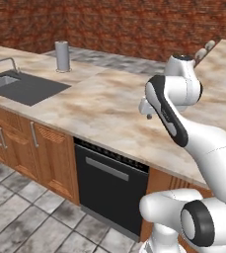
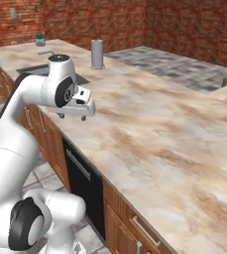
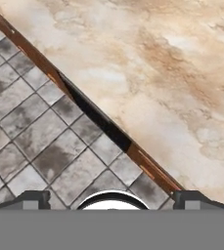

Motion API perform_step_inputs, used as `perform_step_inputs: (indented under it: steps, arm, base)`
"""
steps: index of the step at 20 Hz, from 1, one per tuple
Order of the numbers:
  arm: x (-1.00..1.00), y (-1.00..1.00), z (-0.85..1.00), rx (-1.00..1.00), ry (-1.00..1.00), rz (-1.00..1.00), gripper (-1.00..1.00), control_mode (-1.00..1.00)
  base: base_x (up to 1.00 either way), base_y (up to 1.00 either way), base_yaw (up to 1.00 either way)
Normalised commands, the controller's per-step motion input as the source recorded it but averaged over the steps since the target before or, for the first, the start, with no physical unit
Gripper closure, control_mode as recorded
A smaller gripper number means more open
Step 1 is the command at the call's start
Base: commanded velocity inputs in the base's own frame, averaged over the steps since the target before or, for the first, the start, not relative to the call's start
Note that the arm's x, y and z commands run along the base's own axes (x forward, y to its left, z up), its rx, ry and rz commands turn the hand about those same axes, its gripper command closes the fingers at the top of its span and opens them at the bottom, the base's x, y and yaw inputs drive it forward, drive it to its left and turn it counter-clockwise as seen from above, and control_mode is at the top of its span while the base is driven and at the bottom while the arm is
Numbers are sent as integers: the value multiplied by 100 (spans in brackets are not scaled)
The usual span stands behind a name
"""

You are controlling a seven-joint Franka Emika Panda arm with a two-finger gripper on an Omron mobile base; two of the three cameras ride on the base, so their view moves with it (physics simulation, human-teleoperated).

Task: Open the dishwasher door and pull out the top rack.

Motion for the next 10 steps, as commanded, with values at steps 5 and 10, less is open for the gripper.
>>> perform_step_inputs:
  steps: [5,10]
  arm:
    - [0,0,-5,0,0,3,-100,-100]
    - [-1,16,-25,0,0,15,-100,-100]
  base:
    - [0,0,13]
    - [0,0,0]
